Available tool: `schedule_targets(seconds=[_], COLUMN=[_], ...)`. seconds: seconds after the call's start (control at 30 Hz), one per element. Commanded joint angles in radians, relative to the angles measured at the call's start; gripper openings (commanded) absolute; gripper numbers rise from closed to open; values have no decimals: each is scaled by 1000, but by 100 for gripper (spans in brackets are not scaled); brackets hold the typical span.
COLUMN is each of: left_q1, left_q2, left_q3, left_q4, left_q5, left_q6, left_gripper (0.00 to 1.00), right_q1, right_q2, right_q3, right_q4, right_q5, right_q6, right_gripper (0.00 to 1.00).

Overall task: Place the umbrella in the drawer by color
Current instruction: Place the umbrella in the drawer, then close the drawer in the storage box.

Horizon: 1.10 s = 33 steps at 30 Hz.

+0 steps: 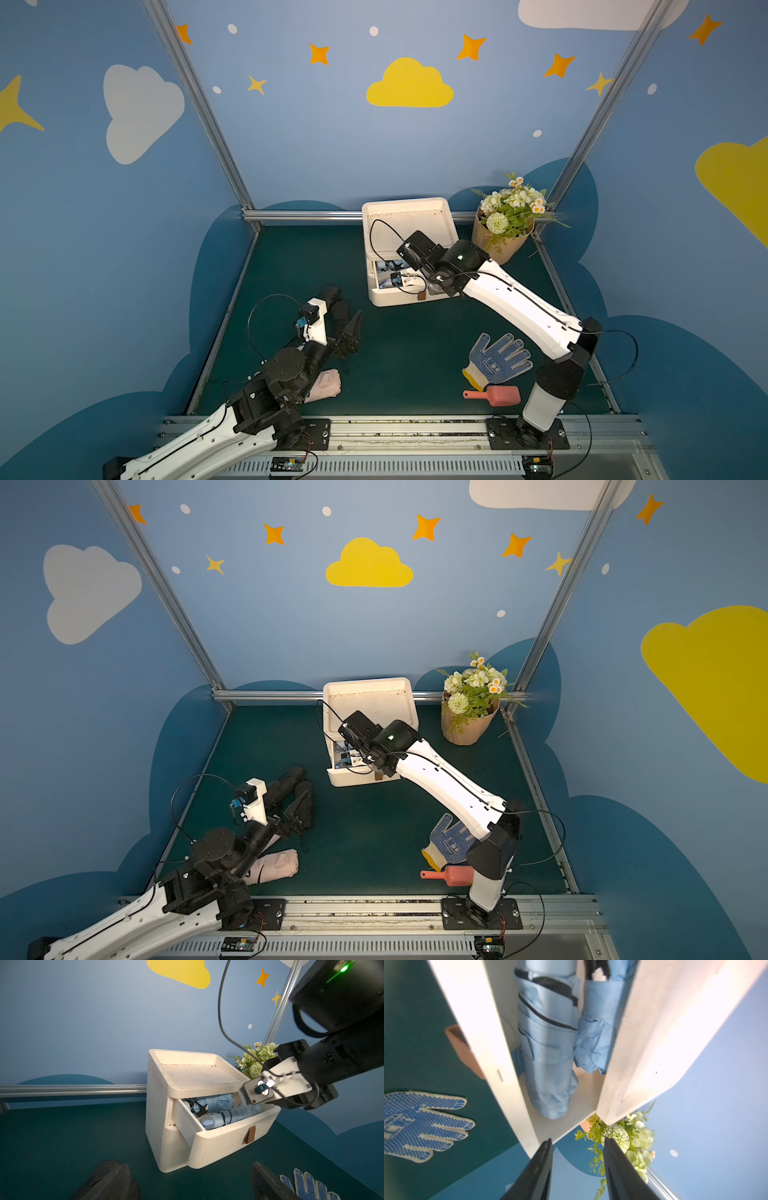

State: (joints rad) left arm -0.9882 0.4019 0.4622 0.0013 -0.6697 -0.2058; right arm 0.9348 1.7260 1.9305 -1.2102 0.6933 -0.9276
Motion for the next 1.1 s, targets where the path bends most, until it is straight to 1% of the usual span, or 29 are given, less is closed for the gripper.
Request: schedule_targets(seconds=[0.0, 0.07, 0.13, 0.23, 0.3, 0.37, 0.43, 0.5, 0.6, 0.77, 0.93, 1.07], left_q1=[8, 9, 12, 21, 34, 67, 116, 179, 275, 417, 513, 555], left_q2=[32, 69, 107, 170, 217, 275, 335, 396, 497, 684, 873, 999], left_q3=[33, 46, 58, 84, 114, 153, 198, 248, 326, 475, 657, 767], left_q4=[33, 52, 70, 101, 111, 105, 73, 31, -2, -19, -60, -67], left_q5=[-8, -5, -5, -10, -4, 27, 73, 142, 244, 385, 427, 457], left_q6=[12, 14, 11, 11, 8, -4, -37, -80, -132, -187, -178, -168], left_gripper=[95, 94, 94, 93, 91, 85, 82, 79, 76, 70, 67, 64], right_q1=[-4, -1, 2, 2, 0, 2, 1, 1, 0, 0, -1, -3], right_q2=[-87, -148, -219, -348, -442, -546, -627, -694, -749, -761, -770, -761], right_q3=[2, -59, -145, -319, -471, -636, -742, -826, -908, -989, -1076, -1127], right_q4=[81, 171, 255, 395, 538, 703, 792, 862, 907, 944, 1026, 1067], right_q5=[-57, -94, -173, -314, -377, -431, -482, -485, -506, -503, -503, -508], right_q6=[131, 215, 321, 489, 602, 721, 800, 891, 961, 1054, 1110, 1155], right_gripper=[45, 45, 45, 46, 45, 45, 45, 44, 44, 44, 44, 44])
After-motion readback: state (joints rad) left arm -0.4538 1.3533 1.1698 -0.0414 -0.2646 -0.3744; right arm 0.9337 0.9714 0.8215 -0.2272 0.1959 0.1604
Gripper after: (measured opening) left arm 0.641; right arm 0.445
